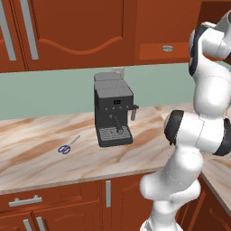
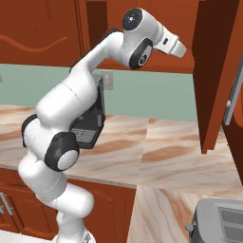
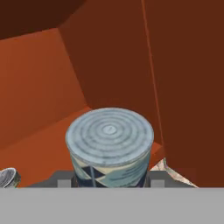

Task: Restock the canned food cabinet by taking the new fresh canned food from the counter and placing it in the cabinet. Then, take the old canned food from the cabinet and place it on the counter.

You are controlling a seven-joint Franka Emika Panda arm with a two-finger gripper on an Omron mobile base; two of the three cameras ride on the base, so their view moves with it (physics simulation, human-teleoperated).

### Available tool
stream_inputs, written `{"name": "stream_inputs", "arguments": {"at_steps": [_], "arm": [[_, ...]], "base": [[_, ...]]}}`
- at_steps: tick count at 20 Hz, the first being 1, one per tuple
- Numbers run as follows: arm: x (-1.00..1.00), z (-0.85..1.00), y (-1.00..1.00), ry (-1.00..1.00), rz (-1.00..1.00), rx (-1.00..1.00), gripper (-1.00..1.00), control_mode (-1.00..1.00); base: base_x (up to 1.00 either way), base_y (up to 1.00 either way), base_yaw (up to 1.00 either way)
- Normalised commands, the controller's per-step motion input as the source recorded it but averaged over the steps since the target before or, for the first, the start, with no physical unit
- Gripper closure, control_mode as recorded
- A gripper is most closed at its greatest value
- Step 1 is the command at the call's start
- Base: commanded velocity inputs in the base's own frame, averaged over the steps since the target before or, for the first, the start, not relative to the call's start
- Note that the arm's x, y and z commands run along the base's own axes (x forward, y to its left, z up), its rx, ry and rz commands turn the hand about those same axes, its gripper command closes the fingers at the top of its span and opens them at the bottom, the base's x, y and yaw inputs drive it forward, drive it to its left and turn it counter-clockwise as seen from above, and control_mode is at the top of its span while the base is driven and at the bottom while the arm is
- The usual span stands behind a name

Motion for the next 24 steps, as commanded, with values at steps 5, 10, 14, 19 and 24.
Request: {"name": "stream_inputs", "arguments": {"at_steps": [5,10,14,19,24], "arm": [[-1.0,0.02,0.51,-0.14,0.12,-0.09,1.0,-1.0],[-1.0,-0.09,0.41,0.1,0.22,-0.14,1.0,-1.0],[-0.98,-0.28,0.23,0.35,0.32,-0.13,1.0,-1.0],[-0.31,-0.75,0.21,0.5,0.39,-0.14,1.0,-1.0],[0.17,-1.0,0.59,0.48,0.34,-0.2,1.0,-1.0]], "base": [[0.0,0.0,0.0],[0.0,0.0,0.0],[0.0,0.0,0.0],[0.0,0.0,0.0],[0.0,0.0,0.0]]}}
